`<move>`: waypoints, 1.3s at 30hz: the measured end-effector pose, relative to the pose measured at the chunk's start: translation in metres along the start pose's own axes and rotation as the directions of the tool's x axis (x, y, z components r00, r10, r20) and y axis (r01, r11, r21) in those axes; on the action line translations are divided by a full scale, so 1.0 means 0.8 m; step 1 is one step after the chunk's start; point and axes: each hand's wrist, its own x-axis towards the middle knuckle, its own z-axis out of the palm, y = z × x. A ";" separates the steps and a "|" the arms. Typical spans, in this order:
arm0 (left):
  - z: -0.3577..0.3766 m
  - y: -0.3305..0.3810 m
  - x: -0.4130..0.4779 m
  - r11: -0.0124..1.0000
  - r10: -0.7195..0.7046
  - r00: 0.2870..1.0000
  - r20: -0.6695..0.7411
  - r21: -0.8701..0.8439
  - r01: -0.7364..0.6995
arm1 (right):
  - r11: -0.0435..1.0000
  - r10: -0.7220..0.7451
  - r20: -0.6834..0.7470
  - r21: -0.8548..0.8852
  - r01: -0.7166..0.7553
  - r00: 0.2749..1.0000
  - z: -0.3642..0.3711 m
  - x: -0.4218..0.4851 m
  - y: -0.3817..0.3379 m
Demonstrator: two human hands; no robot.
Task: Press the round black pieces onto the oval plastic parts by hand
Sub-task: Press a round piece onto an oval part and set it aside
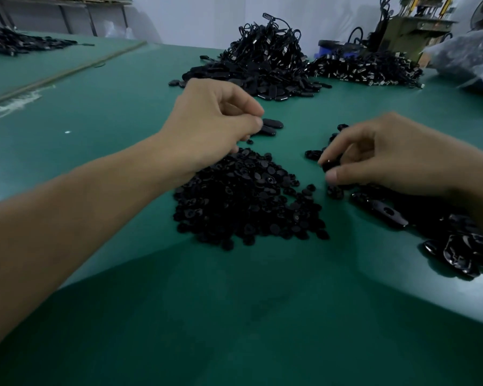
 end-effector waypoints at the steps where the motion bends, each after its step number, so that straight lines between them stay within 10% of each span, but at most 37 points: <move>1: 0.002 0.003 -0.005 1.000 -0.001 1.000 0.019 -0.023 0.002 | 0.998 -0.004 -0.050 0.061 0.007 0.999 0.002 0.000 -0.001; 11: 0.000 0.010 -0.037 0.997 0.073 0.989 0.131 -0.025 -0.071 | 0.732 0.042 -0.037 0.681 -0.006 0.998 0.030 -0.001 -0.028; 39: 0.006 0.016 -0.045 0.980 0.069 0.978 0.196 -0.196 -0.030 | 0.811 -0.225 -0.285 0.476 0.342 0.932 0.048 -0.011 -0.056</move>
